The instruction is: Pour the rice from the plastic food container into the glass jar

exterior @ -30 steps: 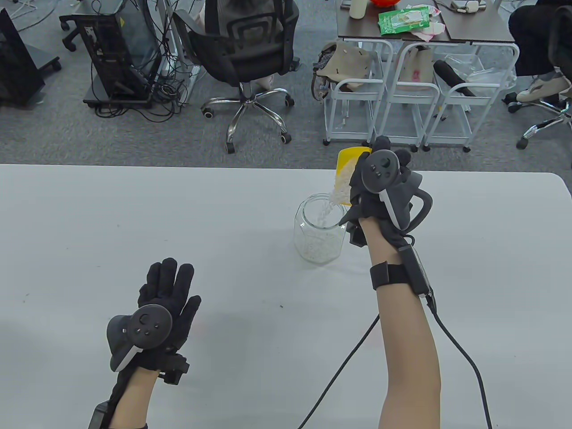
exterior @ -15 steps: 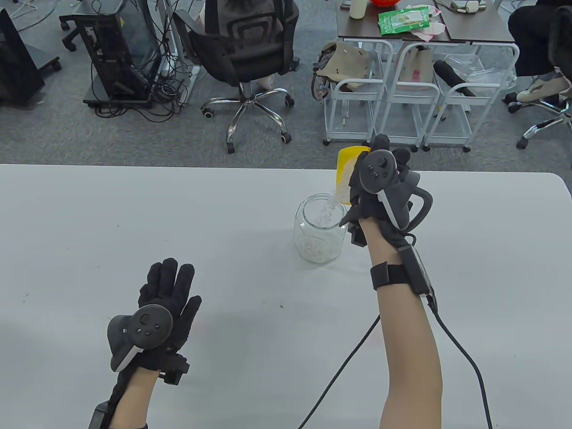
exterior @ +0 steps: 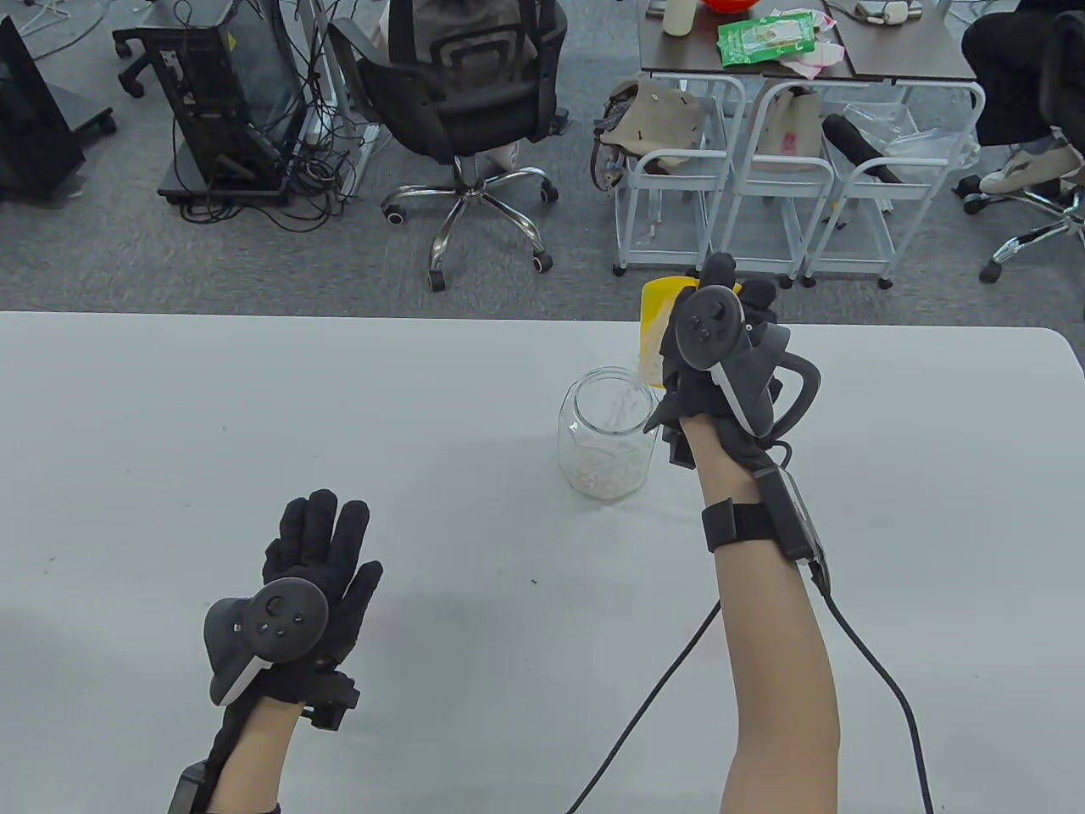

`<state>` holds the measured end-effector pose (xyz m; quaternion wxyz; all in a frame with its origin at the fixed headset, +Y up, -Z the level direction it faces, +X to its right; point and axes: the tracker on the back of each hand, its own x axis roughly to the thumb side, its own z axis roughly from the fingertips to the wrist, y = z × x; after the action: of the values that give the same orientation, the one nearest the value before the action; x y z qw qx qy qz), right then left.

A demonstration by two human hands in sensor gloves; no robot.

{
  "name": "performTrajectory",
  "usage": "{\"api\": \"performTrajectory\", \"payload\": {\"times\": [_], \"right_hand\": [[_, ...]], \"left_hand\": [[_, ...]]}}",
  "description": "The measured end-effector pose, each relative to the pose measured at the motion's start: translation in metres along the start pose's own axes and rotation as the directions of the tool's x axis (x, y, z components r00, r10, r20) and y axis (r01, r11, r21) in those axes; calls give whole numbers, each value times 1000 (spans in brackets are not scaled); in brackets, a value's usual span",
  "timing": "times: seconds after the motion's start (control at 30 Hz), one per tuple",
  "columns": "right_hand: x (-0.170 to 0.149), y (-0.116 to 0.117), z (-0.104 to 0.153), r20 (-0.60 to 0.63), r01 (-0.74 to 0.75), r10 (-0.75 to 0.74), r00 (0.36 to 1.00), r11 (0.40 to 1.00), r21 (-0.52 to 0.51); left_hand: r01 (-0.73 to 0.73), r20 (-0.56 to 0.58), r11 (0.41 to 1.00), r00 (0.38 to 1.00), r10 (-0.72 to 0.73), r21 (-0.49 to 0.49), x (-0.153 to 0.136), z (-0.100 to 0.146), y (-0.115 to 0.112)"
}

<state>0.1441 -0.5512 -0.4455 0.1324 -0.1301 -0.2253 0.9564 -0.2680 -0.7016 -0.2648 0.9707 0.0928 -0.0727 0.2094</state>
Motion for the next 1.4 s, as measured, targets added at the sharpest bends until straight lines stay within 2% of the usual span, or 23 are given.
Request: {"api": "performTrajectory", "payload": {"times": [0.8,1.23,1.4], "right_hand": [[18,-2,11,129,-101,109,986,993,-65],[29,2,18,216,-169,189,958,980,-108],[35,5,23,272,-226,260,927,963,-147]], "left_hand": [[1,4,1000,1000,-1,-4,1,0,-1],[2,6,1000,1000,-2,-3,1,0,-1],[4,7,1000,1000,-4,-3,2,0,-1]]}}
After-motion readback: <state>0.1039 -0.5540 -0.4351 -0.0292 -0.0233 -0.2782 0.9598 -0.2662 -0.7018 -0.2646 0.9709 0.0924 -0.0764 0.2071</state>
